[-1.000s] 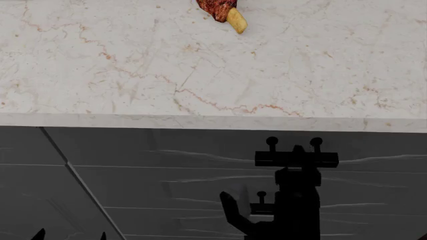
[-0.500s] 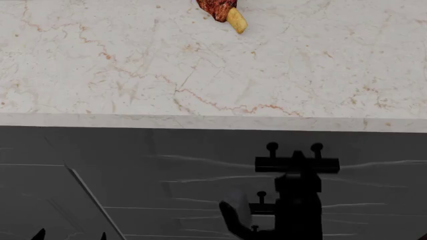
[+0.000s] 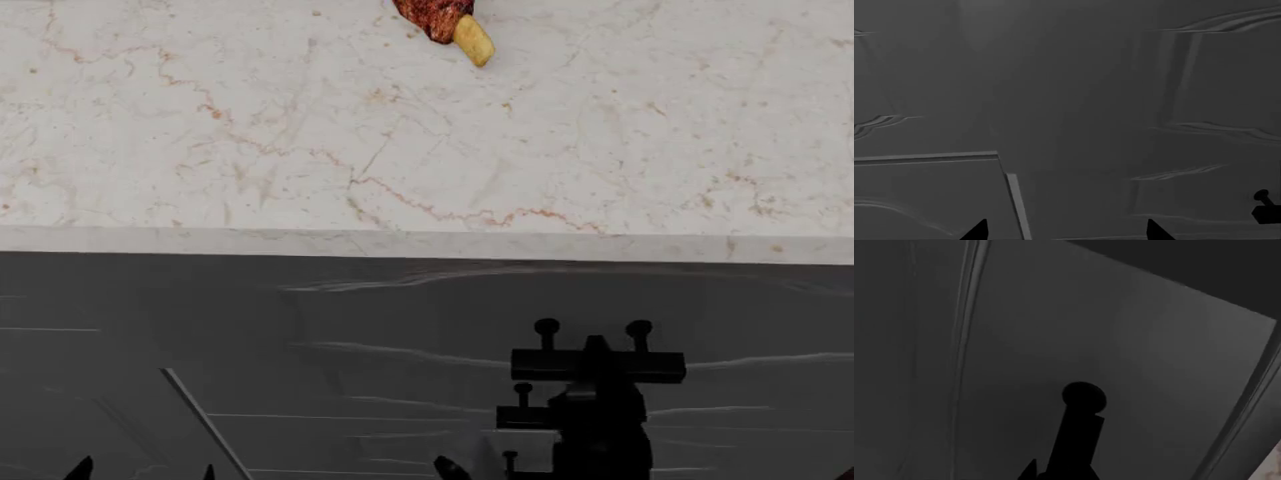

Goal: Open the right drawer.

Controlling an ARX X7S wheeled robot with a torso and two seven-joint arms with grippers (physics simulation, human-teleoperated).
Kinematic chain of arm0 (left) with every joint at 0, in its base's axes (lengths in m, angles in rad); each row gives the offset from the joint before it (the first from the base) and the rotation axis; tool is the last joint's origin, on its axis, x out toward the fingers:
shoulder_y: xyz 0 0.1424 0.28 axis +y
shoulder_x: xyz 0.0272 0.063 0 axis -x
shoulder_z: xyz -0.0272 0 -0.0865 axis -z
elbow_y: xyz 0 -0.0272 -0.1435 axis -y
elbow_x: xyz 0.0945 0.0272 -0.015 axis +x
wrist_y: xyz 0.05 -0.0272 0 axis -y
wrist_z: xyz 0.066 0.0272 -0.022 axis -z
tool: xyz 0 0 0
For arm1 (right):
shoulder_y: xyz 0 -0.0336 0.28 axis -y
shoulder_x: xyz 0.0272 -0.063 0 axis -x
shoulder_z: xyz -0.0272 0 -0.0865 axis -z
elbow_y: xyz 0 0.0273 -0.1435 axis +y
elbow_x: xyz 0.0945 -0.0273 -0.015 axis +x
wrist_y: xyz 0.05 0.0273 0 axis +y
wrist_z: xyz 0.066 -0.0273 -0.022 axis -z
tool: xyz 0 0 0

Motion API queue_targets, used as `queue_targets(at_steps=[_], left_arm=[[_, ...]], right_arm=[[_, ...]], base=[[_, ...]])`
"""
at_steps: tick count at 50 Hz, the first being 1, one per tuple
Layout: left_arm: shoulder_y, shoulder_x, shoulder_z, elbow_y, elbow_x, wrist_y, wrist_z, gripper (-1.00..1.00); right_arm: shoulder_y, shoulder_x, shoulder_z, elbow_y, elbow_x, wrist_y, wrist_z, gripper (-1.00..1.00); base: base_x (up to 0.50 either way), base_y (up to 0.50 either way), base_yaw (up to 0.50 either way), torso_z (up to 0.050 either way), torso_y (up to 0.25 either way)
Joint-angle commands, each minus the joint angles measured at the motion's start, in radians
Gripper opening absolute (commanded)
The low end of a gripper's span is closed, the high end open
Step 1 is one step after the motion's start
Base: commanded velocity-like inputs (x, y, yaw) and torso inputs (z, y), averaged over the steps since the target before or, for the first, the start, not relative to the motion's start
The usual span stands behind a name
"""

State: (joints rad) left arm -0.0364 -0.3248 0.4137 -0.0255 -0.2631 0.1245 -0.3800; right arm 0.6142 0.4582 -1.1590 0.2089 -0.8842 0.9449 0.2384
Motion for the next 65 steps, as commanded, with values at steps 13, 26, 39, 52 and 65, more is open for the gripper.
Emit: queue_targets(at_steps=[13,26,39,52,65], left_arm=[[-0.002,0.014,-0.016,0.017,0.004,-0.005,0.017,1.00],[-0.006,0.012,-0.012,0.012,0.001,-0.002,0.019,1.00],[-0.008,0.012,-0.012,0.007,0.000,0.005,0.015,1.00],[-0.006,0.008,-0.008,0.017,-0.001,-0.003,0.009,1.00],[-0.008,0.007,-0.005,0.013,-0.006,-0.001,0.010,1.00]], right_arm=[[-0.075,0.032,-0.089,-0.161,-0.144,0.072,-0.069,-1.00],[-0.113,0.054,-0.116,-0.221,-0.198,0.121,-0.106,-1.00],[-0.129,0.059,-0.117,-0.233,-0.208,0.127,-0.099,-1.00],[-0.144,0.061,-0.109,-0.225,-0.200,0.123,-0.081,-1.00],[-0.147,0.062,-0.110,-0.233,-0.206,0.128,-0.096,-1.00]], base=[[0.00,0.00,0.00,0.000,0.000],[0.00,0.00,0.00,0.000,0.000],[0.00,0.00,0.00,0.001,0.000],[0.00,0.00,0.00,0.000,0.000],[-0.03,0.00,0.00,0.000,0.000]])
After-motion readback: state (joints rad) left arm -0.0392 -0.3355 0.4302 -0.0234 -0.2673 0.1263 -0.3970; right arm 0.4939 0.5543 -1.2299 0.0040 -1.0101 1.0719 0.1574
